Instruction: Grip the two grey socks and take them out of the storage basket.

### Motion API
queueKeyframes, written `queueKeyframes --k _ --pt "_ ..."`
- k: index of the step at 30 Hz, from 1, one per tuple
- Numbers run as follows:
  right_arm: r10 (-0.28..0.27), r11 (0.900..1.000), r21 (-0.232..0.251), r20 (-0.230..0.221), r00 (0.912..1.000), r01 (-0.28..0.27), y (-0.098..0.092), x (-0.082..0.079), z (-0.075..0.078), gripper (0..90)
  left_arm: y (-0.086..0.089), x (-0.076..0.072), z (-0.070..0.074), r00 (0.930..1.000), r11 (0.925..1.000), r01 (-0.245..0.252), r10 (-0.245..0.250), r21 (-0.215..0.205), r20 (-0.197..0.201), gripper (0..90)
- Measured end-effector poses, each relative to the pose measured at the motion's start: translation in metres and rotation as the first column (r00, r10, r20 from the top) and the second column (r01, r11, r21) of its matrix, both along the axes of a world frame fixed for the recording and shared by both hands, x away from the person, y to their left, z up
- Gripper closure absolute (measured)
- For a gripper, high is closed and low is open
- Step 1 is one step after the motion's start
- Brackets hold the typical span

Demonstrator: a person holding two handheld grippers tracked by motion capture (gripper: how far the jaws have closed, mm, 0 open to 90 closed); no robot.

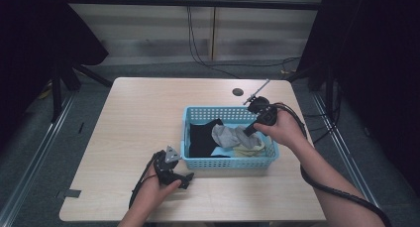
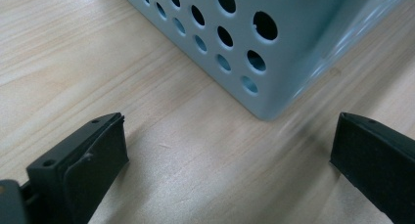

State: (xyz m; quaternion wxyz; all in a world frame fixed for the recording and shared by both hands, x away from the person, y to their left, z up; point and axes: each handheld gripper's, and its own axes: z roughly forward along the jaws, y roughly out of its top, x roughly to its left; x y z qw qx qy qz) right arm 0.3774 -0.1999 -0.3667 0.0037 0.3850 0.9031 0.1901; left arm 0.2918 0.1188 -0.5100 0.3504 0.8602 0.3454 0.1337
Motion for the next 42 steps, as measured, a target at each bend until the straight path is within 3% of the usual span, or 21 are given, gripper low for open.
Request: queueKeyframes --k 13,27,42 --pt "-0.006 1.0 -0.024 -0.003 1.0 0.006 -0.009 0.001 0.016 86.0 0.0 0.0 0.0 1.0 1.0 0.0 0.0 -0.001 0.0 0.0" --pt "-0.01 1.0 -0.011 0.011 0.9999 0.01 -0.027 -0.001 0.036 86.0 0.0 0.0 0.0 1.0 1.0 0.0 0.0 0.0 0.0 0.0" --pt "-0.052 0.999 0.004 0.04 0.9978 0.052 -0.051 -0.007 0.056 85.9 0.0 0.0 0.0 1.0 1.0 0.0 0.0 0.0 0.001 0.0"
